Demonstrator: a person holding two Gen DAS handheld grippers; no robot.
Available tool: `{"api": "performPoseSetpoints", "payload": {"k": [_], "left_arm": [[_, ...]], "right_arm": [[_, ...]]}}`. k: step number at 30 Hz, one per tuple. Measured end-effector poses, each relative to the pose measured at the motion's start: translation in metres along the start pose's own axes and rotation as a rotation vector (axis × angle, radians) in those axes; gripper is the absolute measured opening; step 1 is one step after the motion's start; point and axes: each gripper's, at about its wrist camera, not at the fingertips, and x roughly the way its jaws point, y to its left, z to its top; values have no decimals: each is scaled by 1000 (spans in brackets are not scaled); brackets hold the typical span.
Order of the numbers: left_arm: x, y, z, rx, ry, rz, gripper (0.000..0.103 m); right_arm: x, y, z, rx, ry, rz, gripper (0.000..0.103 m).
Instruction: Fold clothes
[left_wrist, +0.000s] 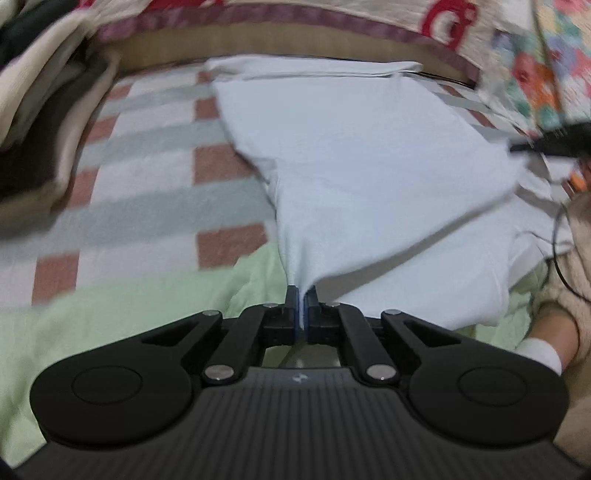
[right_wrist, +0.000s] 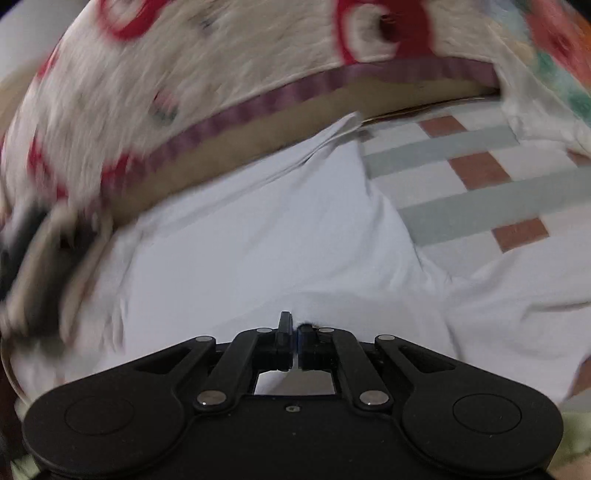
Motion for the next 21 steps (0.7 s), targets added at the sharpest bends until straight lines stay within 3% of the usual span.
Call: {"api": "performPoseSetpoints", "payload": {"k": [6,10,12,13,14,15,16,20,21], "left_arm": [[-1,26,-15,-166,-22,-75,2],[0,36,-17,-243,-24,-116,2],[1,37,-16,-251,-27,-121,2],[1,37,-16,-255,-28,-124,2],[1,38,-16,-264,-33,-129,2],[0,39,-16,-271,-37,-133,2],[-1,41,-17,-279,-43,-136,2],[-3,42,-17,-292,-62,-136,2],[-3,42,-17,-293,-64,-135,2]], "right_arm": [[11,-9,-13,-7,216,-30,5],[15,-16,-11,14,283,-55,6],[17,-24,-9,57,288,-82,11],[16,-30,-8,92,280,-91,25],[15,-38,-6,140,270,-86,36],[14,-45,-4,194,259,-74,57],[13,-55,-3,261,249,-55,63],[21,-107,-8,659,239,49,63],[22,-118,-12,748,228,64,51]]}}
